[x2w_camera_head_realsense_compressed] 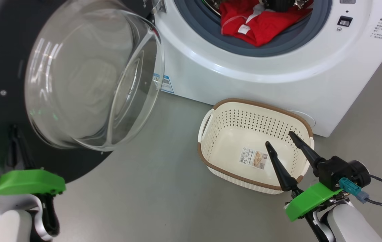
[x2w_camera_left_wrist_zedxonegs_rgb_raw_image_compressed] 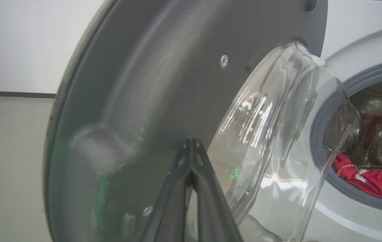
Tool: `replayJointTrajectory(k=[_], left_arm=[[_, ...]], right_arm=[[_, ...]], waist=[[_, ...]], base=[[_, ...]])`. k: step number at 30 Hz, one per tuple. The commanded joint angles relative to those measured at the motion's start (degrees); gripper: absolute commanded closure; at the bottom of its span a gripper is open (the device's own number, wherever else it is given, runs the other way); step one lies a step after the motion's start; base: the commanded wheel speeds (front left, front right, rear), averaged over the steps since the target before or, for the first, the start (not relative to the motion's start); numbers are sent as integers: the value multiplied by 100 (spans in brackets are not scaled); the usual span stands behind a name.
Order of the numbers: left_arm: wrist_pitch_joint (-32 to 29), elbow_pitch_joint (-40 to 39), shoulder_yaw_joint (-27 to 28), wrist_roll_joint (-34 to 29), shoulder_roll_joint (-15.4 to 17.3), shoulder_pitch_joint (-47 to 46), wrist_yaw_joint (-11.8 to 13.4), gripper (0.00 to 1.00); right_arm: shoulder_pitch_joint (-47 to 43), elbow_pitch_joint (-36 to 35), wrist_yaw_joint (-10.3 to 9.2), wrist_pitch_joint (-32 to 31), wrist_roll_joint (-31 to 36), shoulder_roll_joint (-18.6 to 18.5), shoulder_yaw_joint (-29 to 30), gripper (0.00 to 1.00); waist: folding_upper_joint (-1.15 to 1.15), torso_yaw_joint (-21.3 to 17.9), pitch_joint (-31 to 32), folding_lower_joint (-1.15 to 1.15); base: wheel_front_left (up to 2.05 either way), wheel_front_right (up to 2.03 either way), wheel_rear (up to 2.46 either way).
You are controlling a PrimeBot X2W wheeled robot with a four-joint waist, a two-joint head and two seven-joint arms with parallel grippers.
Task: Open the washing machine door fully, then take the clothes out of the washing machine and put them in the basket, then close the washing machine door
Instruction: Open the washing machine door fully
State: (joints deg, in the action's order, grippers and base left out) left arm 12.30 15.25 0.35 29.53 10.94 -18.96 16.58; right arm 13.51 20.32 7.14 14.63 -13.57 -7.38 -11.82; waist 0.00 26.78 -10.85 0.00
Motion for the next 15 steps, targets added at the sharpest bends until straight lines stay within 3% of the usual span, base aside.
replayJointTrajectory(k=[1,15], left_arm=[[88,11,344,44,310,-284,-28,100],[258,729,781,68,453,-701,-235,100]], right_arm=[[182,-122,35,37,18,-53,-145,0],[275,-133,35,31,16,-164,-241,0]], waist=[[0,-20,-65,0],[0,-119,-256,0]], base=[[0,0,0],[0,0,0]])
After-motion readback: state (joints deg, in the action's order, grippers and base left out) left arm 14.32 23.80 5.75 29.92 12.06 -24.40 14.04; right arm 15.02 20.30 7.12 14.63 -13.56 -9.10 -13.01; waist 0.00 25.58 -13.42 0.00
